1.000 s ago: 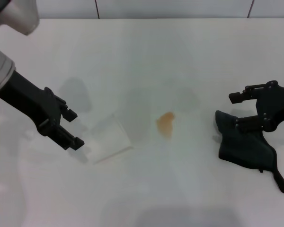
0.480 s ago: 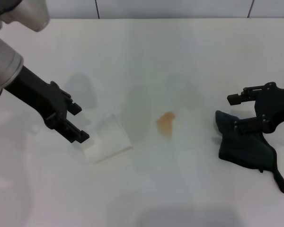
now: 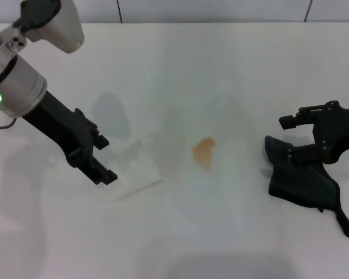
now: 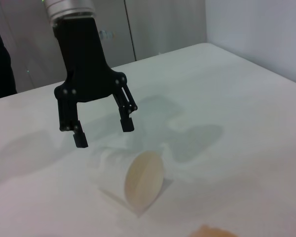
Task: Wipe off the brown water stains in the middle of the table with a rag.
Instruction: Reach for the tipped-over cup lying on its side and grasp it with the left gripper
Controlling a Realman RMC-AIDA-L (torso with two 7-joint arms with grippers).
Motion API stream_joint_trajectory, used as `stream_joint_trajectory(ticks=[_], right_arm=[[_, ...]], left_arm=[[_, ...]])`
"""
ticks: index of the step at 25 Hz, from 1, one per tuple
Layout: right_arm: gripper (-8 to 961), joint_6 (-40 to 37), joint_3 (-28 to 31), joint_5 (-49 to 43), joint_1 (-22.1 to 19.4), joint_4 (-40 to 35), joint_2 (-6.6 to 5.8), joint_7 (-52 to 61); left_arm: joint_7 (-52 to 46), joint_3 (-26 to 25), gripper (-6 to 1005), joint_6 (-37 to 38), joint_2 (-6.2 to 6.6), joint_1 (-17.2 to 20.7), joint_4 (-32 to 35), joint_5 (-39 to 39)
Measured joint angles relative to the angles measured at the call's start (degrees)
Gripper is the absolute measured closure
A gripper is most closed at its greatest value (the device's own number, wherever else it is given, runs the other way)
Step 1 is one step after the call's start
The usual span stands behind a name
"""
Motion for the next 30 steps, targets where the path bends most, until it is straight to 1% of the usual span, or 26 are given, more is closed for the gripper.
stream_joint_trajectory(ticks=[9,16,21,30], right_arm=[[232,-0.21,0.0,0.0,0.05,0.0,-0.06,-0.03],[232,-0.42,0.0,0.0,-0.02,0.0,-0.06,-0.03],[232,-0.42,0.0,0.0,0.03,-0.01,-0.06,-0.03],[232,-0.41,0.0,0.0,0.05,-0.01,-0.06,-0.19]], left_arm=[[-0.05,-0.04,120,-0.85,-0.13,0.32,-1.19,0.15],[-0.42,-0.03,120,-0.76,0.19,-1.51,-2.25,2.75],[-0.64,-0.01,120,-0.57,0.0,-3.25,-3.15,5.73],[-0.48,0.05,119,-1.77,-0.94,-4.77,-3.49,5.88]])
